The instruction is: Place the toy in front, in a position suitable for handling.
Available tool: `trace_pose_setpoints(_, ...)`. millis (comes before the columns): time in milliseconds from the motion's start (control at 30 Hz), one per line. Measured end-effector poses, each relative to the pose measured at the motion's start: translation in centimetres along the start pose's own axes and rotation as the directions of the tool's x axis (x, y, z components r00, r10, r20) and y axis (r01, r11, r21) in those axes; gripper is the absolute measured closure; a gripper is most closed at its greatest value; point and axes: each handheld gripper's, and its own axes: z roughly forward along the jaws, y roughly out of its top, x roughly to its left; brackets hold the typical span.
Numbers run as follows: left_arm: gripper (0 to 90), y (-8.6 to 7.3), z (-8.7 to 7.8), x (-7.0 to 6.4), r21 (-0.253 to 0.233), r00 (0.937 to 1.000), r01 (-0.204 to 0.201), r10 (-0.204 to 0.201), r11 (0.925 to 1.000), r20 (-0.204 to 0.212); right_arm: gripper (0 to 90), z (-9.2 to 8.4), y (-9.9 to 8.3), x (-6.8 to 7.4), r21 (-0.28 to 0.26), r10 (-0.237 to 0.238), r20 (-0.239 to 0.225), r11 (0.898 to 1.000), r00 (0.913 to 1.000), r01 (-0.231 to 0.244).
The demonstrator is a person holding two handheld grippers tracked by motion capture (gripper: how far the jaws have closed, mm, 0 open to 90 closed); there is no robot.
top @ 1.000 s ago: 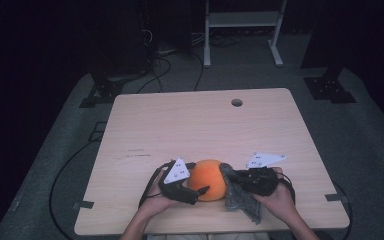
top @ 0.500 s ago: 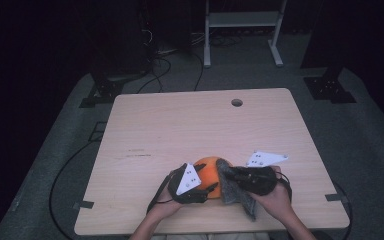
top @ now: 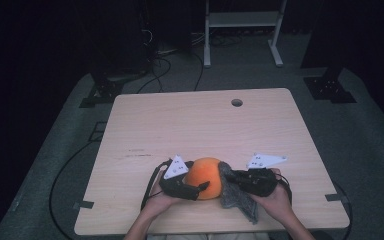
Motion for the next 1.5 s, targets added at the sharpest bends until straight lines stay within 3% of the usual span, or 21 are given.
trace_pose_setpoints(67,20.2,-0.1,-0.3,0.0,0.016,1.0,-0.008,0.008,0.9998,0.002,78.7,0.0,0.2,0.3,-0.013,-0.004,0.0,1.0,1.0,0.004)
trace_pose_setpoints(167,21.8,-0.5,-0.5,-0.1,0.025,0.9996,-0.028,0.028,0.9993,0.006,78.6,0.6,-0.1,-0.3,0.027,0.029,0.006,0.999,0.9996,-0.029)
trace_pose_setpoints(233,21.9,-0.6,-0.6,-0.3,0.025,0.9993,-0.037,0.037,0.999,0.002,78.7,0.6,-0.8,-1.7,0.069,0.119,0.008,0.991,0.9929,-0.119)
trace_pose_setpoints(267,21.9,-0.6,-0.6,-0.4,0.027,0.9989,-0.048,0.048,0.9985,0.001,78.7,0.6,-0.8,-1.7,0.069,0.119,0.008,0.991,0.9929,-0.119)
trace_pose_setpoints(333,21.9,-0.6,-0.6,-0.5,0.029,0.9982,-0.06,0.06,0.9978,-0.003,79.0,0.6,-1.5,-2.6,0.109,0.172,0.038,0.978,0.9843,-0.175)
trace_pose_setpoints(367,22.0,-0.6,-0.6,-0.7,0.032,0.9975,-0.071,0.071,0.997,-0.006,79.1,0.3,-1.8,-3.0,0.102,0.208,0.018,0.973,0.978,-0.209)
trace_pose_setpoints(400,22.0,-0.6,-0.6,-0.8,0.033,0.9967,-0.08,0.081,0.9962,-0.007,79.1,0.3,-1.8,-3.0,0.102,0.208,0.018,0.973,0.978,-0.209)
trace_pose_setpoints(433,22.2,-0.6,-0.6,-1.0,0.032,0.996,-0.089,0.09,0.9955,-0.006,79.0,0.1,-1.7,-2.9,0.077,0.206,0.0,0.976,0.9785,-0.206)
trace_pose_setpoints(467,22.8,-0.6,-0.5,-1.2,0.032,0.9934,-0.114,0.115,0.9929,-0.004,78.9,-0.4,-0.9,-2.4,0.014,0.182,-0.029,0.983,0.9828,-0.182)
trace_pose_setpoints(533,23.4,-0.6,-0.5,-1.4,0.033,0.9912,-0.132,0.132,0.9907,-0.004,78.9,-0.5,-0.5,-2.1,-0.01,0.175,-0.045,0.984,0.9835,-0.176)
trace_pose_setpoints(567,23.6,-0.6,-0.4,-1.7,0.034,0.9869,-0.161,0.161,0.9863,-0.005,78.6,-0.5,0.3,-1.2,-0.045,0.127,-0.054,0.991,0.9905,-0.129)
trace_pose_setpoints(733,23.9,-0.8,-0.5,-1.7,0.038,0.9848,-0.174,0.174,0.9841,0.002,78.6,0.2,0.1,-1.0,-0.002,0.103,-0.033,0.995,0.9941,-0.104)
trace_pose_setpoints(767,23.9,-0.8,-0.5,-1.7,0.038,0.9855,-0.169,0.169,0.9848,0.002,78.5,0.4,-0.5,-1.7,0.038,0.134,-0.01,0.99,0.9909,-0.134)
trace_pose_setpoints(833,23.9,-0.8,-0.6,-1.6,0.038,0.9867,-0.163,0.163,0.986,0.004,78.5,0.4,-0.7,-2.0,0.054,0.146,0.001,0.988,0.9893,-0.146)
trace_pose_setpoints(933,23.7,-0.8,-0.6,-1.5,0.035,0.9882,-0.153,0.153,0.9876,0.007,78.7,0.3,-1.8,-3.2,0.107,0.213,0.021,0.971,0.9769,-0.214)
trace_pose_setpoints(1000,23.6,-0.8,-0.6,-1.6,0.035,0.987,-0.161,0.16,0.9864,0.01,78.6,-0.3,-1.6,-3.4,0.063,0.221,-0.015,0.974,0.9751,-0.22)
trace_pose_setpoints(1100,23.4,-0.8,-0.5,-1.8,0.028,0.9864,-0.164,0.164,0.986,0.007,77.8,-0.7,-0.3,-2.4,-0.04,0.175,-0.082,0.983,0.9811,-0.179)
trace_pose_setpoints(1233,23.4,-1.1,-0.6,-1.7,0.017,0.9883,-0.152,0.152,0.9882,0.007,77.7,0.1,-0.8,-2.2,-0.004,0.159,-0.069,0.987,0.9848,-0.16)
trace_pose_setpoints(1333,23.3,-1.1,-0.6,-1.8,0.014,0.9883,-0.153,0.153,0.9882,0.003,77.9,0.4,-1.5,-2.9,0.038,0.196,-0.034,0.98,0.98,-0.195)
trace_pose_setpoints(1367,23.3,-1.0,-0.5,-1.9,0.014,0.9867,-0.162,0.162,0.9866,0.001,78.0,0.4,-2.0,-3.5,0.07,0.231,-0.018,0.971,0.9729,-0.229)
trace_pose_setpoints(1500,23.5,-0.7,-0.4,-2.5,0.018,0.9798,-0.2,0.2,0.9797,-0.007,78.0,-0.3,-1.4,-3.1,0.003,0.205,-0.035,0.979,0.9782,-0.205)
